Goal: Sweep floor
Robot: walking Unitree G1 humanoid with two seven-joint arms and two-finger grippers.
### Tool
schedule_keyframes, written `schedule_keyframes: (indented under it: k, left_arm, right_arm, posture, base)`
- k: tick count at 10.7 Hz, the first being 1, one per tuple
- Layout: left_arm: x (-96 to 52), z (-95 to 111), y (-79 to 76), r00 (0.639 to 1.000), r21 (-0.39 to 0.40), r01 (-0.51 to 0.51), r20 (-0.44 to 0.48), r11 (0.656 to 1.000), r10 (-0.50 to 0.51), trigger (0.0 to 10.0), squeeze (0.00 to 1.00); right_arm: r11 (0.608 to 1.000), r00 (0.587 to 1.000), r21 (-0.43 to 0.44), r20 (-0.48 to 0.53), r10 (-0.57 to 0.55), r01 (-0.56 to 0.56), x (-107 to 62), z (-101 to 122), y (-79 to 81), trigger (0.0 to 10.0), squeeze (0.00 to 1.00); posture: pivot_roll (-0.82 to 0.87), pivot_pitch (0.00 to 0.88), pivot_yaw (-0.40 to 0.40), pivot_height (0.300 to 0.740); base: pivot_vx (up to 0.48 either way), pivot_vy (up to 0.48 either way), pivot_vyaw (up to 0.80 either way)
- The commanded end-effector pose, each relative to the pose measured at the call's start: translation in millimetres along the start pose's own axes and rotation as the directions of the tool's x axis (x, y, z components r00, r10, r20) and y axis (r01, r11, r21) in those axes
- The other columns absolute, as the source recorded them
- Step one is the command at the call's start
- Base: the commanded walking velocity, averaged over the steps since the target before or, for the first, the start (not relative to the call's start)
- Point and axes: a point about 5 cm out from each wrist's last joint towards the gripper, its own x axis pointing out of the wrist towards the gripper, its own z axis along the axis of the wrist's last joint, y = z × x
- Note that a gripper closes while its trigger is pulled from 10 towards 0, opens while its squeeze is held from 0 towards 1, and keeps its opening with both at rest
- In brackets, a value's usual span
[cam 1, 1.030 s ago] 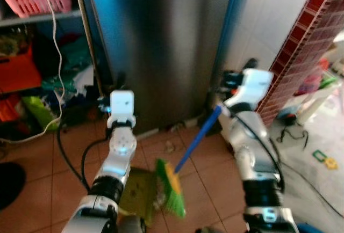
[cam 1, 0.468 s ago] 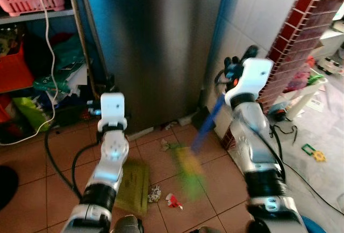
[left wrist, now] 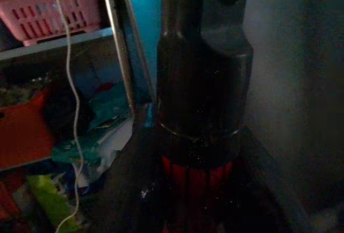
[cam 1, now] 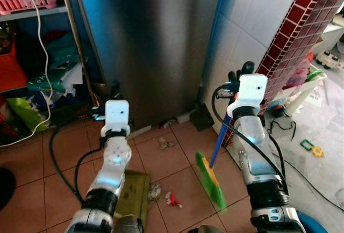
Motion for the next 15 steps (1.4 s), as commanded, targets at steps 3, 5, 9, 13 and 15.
schedule_keyframes:
  k: [3, 5, 9, 13, 15]
  left_arm:
    - [13.1, 0, -2.8, 1.0, 0.02, 0.0, 0.002, 1.0, 0.0, 10.0, 0.0]
    - [13.4, -2, -12.6, 0.998, 0.036, 0.058, 0.002, 0.998, -0.058, 10.0, 0.0]
    - [14.0, -3, -20.5, 0.996, 0.041, 0.086, 0.012, 0.995, -0.087, 10.0, 0.0]
    - [15.0, -2, -25.0, 0.995, 0.006, 0.099, 0.006, 0.995, -0.099, 10.0, 0.0]
    - [18.4, 2, -23.7, 0.995, -0.046, 0.096, 0.008, 0.994, -0.095, 10.0, 0.0]
  right_arm:
    - [0.999, 0.999, 0.037, -0.027, -0.025, 0.026, 3.0, 2, 3.3, 10.0, 0.0]
    - [0.996, 0.989, 0.053, -0.128, -0.067, 0.075, 3.3, -8, -0.1, 10.0, 0.0]
    - [0.905, 0.942, 0.367, -0.323, -0.091, 0.213, 0.8, -18, 10.7, 10.0, 0.0]
    - [0.754, 0.946, 0.607, -0.32, -0.058, 0.251, 10.0, 3, 22.7, 10.0, 0.0]
    - [0.712, 0.971, 0.679, -0.237, -0.016, 0.177, 21.4, 24, 23.6, 10.0, 0.0]
  posture:
    - [-0.11, 0.03, -0.022, 0.74]
    - [-0.12, 0.032, -0.018, 0.74]
    - [-0.14, 0.032, -0.019, 0.74]
    - [-0.14, 0.017, -0.017, 0.74]
    - [-0.14, 0.005, -0.014, 0.74]
  base:
    - [0.0, 0.0, 0.0]
    - [0.0, 0.0, 0.0]
    - [0.0, 0.0, 0.0]
    - [0.0, 0.0, 0.0]
    - [0.0, 0.0, 0.0]
